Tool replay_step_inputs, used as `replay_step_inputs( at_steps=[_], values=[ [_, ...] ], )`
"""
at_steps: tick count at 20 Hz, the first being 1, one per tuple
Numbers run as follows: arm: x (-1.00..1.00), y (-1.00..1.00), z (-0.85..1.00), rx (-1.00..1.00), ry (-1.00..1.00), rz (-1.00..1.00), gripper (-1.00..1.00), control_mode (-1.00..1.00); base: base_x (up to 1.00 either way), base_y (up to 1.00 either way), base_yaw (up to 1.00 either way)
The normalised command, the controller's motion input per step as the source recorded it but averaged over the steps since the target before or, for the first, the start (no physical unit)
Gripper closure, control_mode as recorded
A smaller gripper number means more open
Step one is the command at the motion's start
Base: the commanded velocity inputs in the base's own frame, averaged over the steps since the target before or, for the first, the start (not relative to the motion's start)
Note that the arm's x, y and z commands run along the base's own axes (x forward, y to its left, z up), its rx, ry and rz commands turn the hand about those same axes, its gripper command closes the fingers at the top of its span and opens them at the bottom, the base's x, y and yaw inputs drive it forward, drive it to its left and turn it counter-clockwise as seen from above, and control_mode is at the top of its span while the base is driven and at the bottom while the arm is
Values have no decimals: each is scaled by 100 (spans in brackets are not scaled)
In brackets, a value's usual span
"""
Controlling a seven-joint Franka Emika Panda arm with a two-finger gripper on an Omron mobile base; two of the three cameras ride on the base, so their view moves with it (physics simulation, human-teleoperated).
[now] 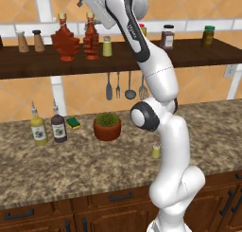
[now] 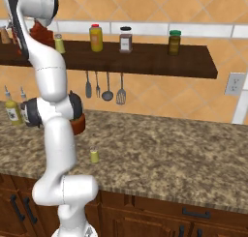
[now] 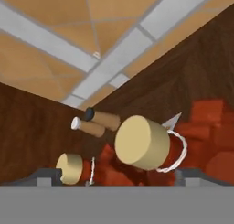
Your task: Put the shaker and condiment bottle from the counter next to their counterparts in the cabinet.
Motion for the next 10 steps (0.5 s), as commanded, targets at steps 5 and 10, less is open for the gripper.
replay_step_inputs(
  at_steps=[5, 10],
  values=[
    [-65, 19, -23, -10, 0, 0, -100, -100, 0, 0, 0],
    [-74, 0, 11, -3, 0, 0, -100, -100, 0, 0, 0]
  ],
)
